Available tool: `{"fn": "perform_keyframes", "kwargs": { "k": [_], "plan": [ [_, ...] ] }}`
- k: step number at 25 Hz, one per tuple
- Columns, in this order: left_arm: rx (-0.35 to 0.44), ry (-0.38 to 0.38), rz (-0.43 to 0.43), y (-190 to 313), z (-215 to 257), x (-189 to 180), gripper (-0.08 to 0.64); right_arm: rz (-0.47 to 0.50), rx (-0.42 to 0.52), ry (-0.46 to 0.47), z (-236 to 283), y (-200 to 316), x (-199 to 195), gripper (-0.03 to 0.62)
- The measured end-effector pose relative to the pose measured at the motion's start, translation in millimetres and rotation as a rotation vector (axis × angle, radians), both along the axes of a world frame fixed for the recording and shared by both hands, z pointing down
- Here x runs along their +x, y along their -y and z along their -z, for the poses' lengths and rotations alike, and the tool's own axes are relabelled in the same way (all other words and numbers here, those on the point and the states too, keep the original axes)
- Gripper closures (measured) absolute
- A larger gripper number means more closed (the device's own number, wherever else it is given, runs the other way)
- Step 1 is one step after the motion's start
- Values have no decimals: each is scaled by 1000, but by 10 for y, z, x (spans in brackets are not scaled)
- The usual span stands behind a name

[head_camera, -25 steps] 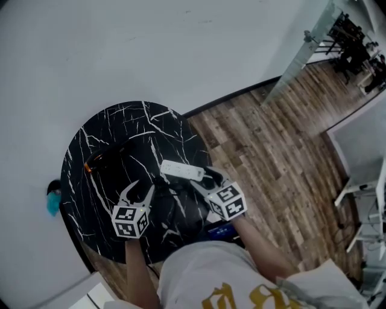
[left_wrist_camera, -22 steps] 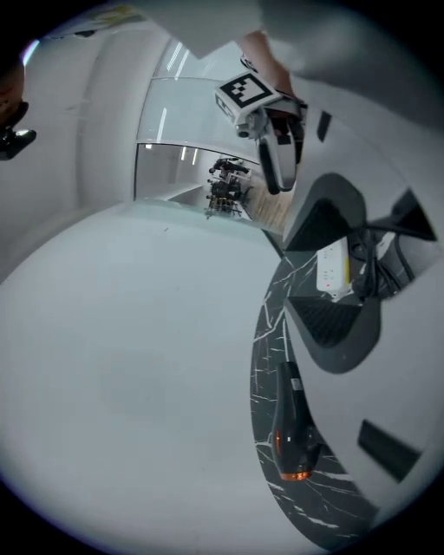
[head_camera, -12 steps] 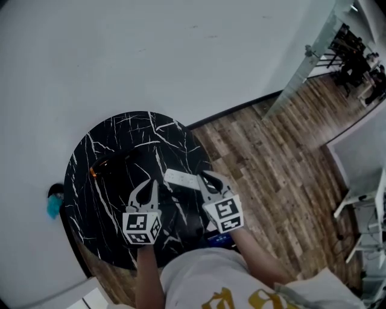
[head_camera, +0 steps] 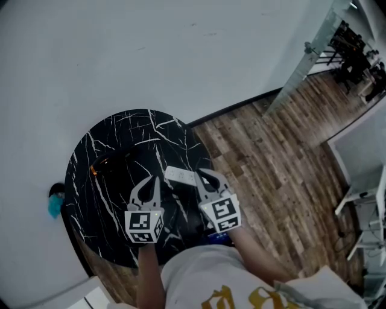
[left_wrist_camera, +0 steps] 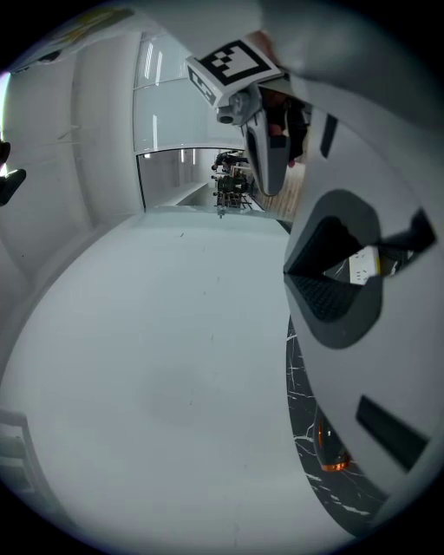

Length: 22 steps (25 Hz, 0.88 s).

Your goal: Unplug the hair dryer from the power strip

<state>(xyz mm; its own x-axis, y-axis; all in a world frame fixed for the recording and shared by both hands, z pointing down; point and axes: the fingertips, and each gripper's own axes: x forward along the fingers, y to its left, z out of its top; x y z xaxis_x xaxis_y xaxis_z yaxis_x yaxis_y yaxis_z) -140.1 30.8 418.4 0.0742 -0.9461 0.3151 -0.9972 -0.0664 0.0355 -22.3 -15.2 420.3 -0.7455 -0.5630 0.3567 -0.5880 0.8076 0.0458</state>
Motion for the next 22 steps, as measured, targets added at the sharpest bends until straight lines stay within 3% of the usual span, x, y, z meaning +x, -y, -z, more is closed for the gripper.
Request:
{"fn": "perform_keyframes", "kwargs": {
  "k": [9,13,22],
  "plan": [
    [-18,-13,11,-14,-93,-1,558,-13,0,42,-64,-14,22,594],
    [-22,-24,19,-34,-117,-43,558,3,-15,-13,-85,-34,41,594],
    [-35,-47,6,-21,-202,-51,558,8,-10,-29,-98,-7,22,594]
  ]
}}
